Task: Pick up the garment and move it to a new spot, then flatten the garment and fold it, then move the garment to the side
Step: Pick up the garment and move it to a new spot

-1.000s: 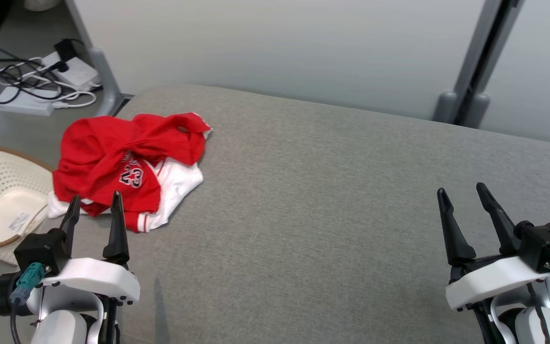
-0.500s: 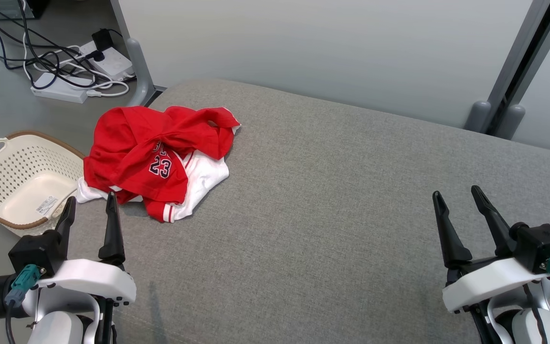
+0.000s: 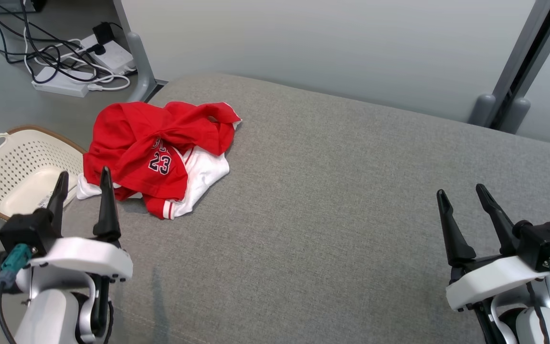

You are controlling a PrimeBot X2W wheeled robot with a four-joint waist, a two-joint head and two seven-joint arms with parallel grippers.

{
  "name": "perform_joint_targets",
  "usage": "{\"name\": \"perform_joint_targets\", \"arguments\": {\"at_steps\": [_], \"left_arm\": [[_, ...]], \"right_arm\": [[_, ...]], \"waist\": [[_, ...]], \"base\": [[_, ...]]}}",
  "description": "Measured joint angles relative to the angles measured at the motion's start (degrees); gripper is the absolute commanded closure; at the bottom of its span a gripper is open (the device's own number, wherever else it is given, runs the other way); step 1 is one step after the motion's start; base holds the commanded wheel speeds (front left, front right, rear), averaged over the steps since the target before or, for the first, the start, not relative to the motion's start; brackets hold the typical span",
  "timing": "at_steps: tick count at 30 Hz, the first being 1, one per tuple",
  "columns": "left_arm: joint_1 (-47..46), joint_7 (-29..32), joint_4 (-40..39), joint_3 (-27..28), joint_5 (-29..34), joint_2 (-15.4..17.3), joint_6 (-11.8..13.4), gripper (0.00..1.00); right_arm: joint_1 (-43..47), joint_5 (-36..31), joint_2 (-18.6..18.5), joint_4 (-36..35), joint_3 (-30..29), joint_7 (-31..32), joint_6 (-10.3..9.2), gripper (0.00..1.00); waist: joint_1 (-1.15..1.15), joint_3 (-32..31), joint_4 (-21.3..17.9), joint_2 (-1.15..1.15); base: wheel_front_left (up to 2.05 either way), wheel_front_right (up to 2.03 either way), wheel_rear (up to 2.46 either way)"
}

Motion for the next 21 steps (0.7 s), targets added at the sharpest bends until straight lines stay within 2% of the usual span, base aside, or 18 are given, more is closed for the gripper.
{"name": "perform_joint_targets", "arguments": {"at_steps": [5, 11, 12, 21], "left_arm": [[-5.22, -0.05, 2.45, 0.32, -0.47, 0.40, -0.29, 0.00], [-13.63, 0.00, 14.38, 1.36, -2.19, 2.05, -2.67, 0.00], [-13.63, 0.00, 14.38, 1.36, -2.19, 2.05, -2.67, 0.00], [-26.19, -0.12, 37.85, 2.03, -4.76, 3.83, -7.22, 0.00]], "right_arm": [[-1.12, -1.35, 0.01, -1.34, -0.19, 1.53, 0.00, 0.00], [-3.22, -2.50, -0.38, -3.43, 0.13, 3.27, 0.04, 0.00], [-3.22, -2.50, -0.38, -3.43, 0.13, 3.27, 0.04, 0.00], [-5.95, -3.56, -1.09, -5.71, -0.27, 4.55, 0.04, 0.00]], "waist": [[0.00, 2.11, -0.98, 0.00], [0.00, 6.43, -3.48, 0.00], [0.00, 6.43, -3.48, 0.00], [0.00, 14.01, -7.69, -0.01]], "base": [[0.00, 0.00, 0.00], [0.00, 0.00, 0.00], [0.00, 0.00, 0.00], [0.00, 0.00, 0.00]]}}
